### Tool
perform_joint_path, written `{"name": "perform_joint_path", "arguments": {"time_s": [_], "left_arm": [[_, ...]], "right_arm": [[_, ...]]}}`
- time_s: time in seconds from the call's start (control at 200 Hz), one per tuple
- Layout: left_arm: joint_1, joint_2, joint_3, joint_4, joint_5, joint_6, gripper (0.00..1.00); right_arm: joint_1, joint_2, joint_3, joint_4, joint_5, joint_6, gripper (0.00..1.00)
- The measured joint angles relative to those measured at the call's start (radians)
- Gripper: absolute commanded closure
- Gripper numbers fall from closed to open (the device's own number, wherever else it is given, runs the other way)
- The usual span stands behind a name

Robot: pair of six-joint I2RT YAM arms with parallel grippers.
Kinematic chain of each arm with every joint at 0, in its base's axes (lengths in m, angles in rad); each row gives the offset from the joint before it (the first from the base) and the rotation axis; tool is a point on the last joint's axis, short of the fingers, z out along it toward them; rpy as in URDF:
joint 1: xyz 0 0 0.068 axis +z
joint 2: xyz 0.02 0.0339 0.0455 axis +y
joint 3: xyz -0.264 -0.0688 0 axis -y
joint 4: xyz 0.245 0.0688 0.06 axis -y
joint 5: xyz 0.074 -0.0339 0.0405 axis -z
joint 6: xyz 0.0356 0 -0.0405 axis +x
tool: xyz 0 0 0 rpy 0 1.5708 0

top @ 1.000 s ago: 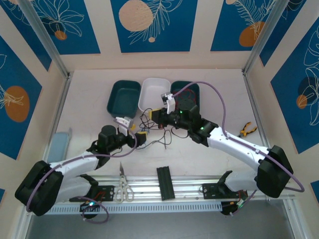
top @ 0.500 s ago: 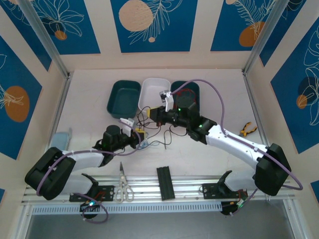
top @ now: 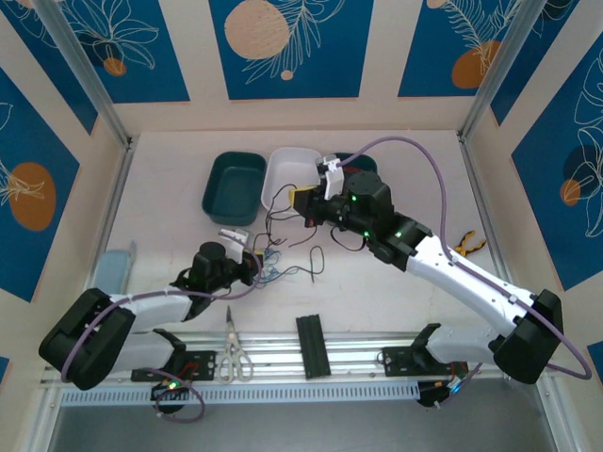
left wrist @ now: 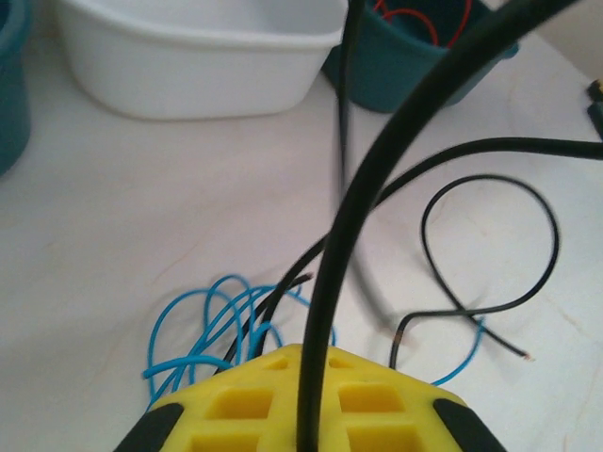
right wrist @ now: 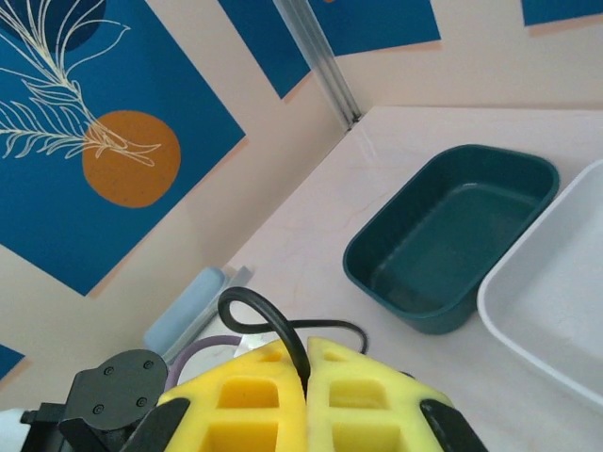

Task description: Untangle the cables

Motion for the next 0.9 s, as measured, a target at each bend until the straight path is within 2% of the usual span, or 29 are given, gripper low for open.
{"name": "perform_joint_path", "arguments": {"time_s": [0.58,0.9], "left_arm": [[0.000,-0.077,-0.018,-0.154,-0.081,-0.030,0.90],[0.000,-0.141,-0.023,-0.190,-0.080,-0.040,0.75]], "right_arm": [[-0.056,0.026,0.247,-0.160,0.113,-0.042,1.00],[-0.152,0.205,0.369,-0.233,0.137,0.042,1.00]]}}
